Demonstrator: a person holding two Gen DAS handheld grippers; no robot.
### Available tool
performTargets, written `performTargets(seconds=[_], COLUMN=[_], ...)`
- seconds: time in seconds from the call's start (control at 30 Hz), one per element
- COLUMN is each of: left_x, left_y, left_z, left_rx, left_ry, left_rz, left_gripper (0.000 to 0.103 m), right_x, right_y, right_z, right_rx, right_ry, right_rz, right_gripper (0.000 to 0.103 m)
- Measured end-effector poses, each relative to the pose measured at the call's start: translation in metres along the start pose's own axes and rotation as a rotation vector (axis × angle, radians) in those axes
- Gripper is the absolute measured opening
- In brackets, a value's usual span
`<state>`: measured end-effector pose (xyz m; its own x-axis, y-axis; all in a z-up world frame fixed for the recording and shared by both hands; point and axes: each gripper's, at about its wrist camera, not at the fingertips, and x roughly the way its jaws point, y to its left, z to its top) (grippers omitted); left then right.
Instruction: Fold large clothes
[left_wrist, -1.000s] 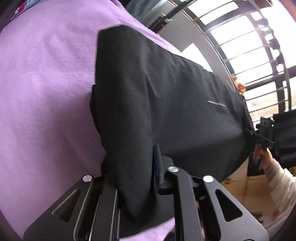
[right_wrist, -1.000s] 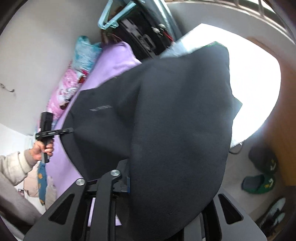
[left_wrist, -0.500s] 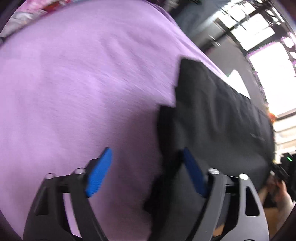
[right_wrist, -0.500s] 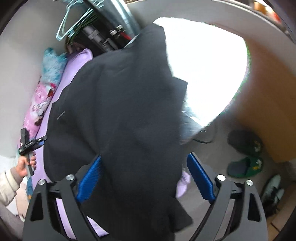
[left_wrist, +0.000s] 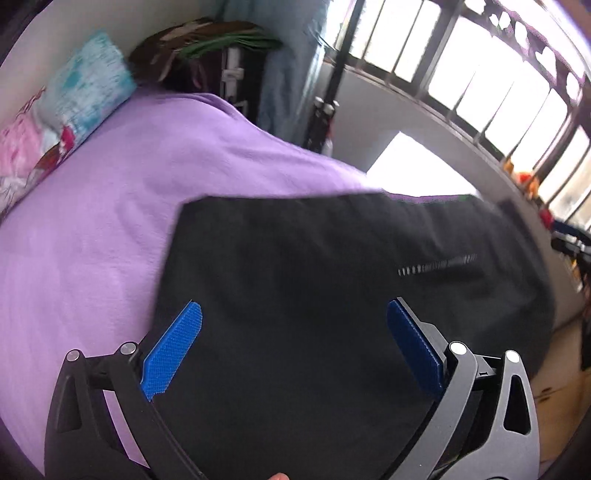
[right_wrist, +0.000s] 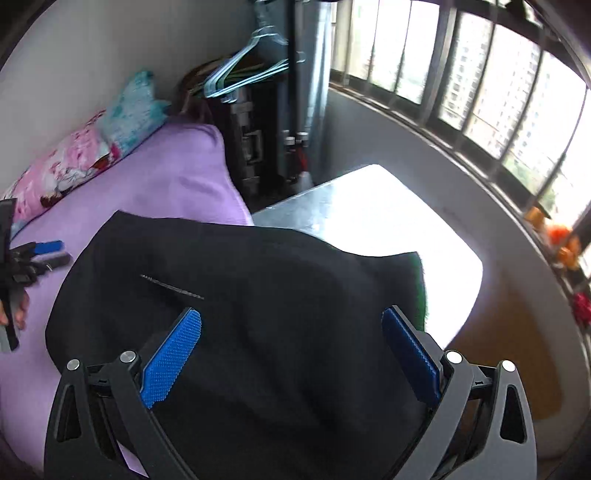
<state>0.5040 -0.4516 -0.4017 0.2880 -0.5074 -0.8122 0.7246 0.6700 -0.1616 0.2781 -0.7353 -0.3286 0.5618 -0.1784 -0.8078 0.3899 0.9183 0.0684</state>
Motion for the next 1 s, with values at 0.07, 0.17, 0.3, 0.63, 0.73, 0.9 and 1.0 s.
performTargets(seconds=[0.07,0.17,0.3,0.63,0.73,0.9,1.0], left_x=[0.013,0.039,0.058,0.028,-0.007,-0.074,-0.116], left_y=[-0.009,0.007,0.044,0.040,0.023,-0.010,-0.025], left_z=[-0.012,-0.029,-0.053,-0.045,-0.042,-0.045,-0.050], left_rx=[-0.007,-0.077,-0.228,-0.162,-0.101,-0.011,-0.001], left_ry=[0.002,0.016,-0.061,-0.076,-0.103,-0.116,-0.124], left_rz=[0.013,0.011,0.045,0.124,0.160,0.183,0.198], left_gripper=[0.097,0.097,0.097,0.097,0.097,0.097,0.097], right_x=[0.014,0.041,0.064,0.053,0.019,-0.052,-0.095], right_y=[-0.007,-0.023,-0.056,-0.031,-0.009,0.036,0.064], right_z=[-0.006,-0.023,-0.052,-0.045,-0.046,-0.053,-0.063], right_rx=[0.040,0.083,0.194,0.182,0.147,0.175,0.189], right_ry=[-0.016,0.010,-0.008,-0.022,-0.030,-0.056,-0.043], right_rz=[0.017,-0.047,-0.085,-0.204,-0.244,-0.243,-0.241], right_gripper=[0.096,0.096,0.096,0.097,0.097,0.097,0.097])
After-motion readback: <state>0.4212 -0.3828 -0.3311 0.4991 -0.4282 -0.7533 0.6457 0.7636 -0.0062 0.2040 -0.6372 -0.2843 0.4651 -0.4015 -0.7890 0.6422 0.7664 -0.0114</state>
